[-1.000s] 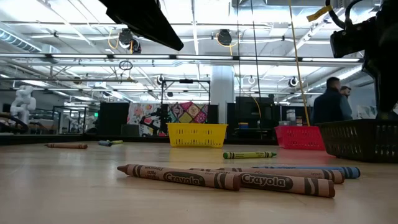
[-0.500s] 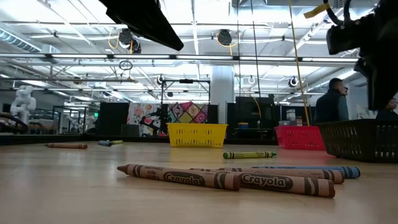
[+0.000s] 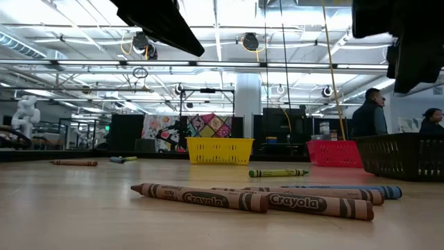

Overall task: Sort crayons
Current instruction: Put the blue crayon into the yellow bin

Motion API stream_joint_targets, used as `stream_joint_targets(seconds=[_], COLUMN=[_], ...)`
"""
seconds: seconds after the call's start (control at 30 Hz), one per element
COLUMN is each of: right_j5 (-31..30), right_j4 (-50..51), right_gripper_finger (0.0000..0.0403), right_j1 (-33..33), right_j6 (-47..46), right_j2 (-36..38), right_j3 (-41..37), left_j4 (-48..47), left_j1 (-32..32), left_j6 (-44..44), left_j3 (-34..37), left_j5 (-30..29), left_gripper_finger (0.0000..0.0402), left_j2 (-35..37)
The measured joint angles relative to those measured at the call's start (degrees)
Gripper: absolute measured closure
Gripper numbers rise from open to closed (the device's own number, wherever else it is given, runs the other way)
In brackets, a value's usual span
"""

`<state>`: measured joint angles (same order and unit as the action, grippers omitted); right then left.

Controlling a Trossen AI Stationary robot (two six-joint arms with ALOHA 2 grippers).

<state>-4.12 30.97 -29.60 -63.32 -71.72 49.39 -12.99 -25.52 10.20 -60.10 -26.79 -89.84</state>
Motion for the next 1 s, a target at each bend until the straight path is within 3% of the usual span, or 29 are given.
stream_joint_targets(seconds=[0.43,0.67,1.0], right_j5=[-0.07,-0.46,-0.28], right_j4=[-16.44,-15.78,-17.12], right_gripper_finger=[0.0319,0.0314,0.0273], right_j1=[-9.46,-9.52,-12.43], right_j6=[-6.6,-9.9,-19.04], right_j2=[-7.11,-11.03,-14.47], right_j3=[0.0,0.0,0.0], left_j4=[0.0,0.0,0.0], left_j1=[0.0,0.02,0.01], left_j6=[-0.02,0.0,0.02], left_j3=[0.0,0.0,0.0], left_j5=[0.0,0.0,0.0], left_gripper_finger=[0.0303,0.0303,0.0303], left_j2=[0.0,0.0,0.0])
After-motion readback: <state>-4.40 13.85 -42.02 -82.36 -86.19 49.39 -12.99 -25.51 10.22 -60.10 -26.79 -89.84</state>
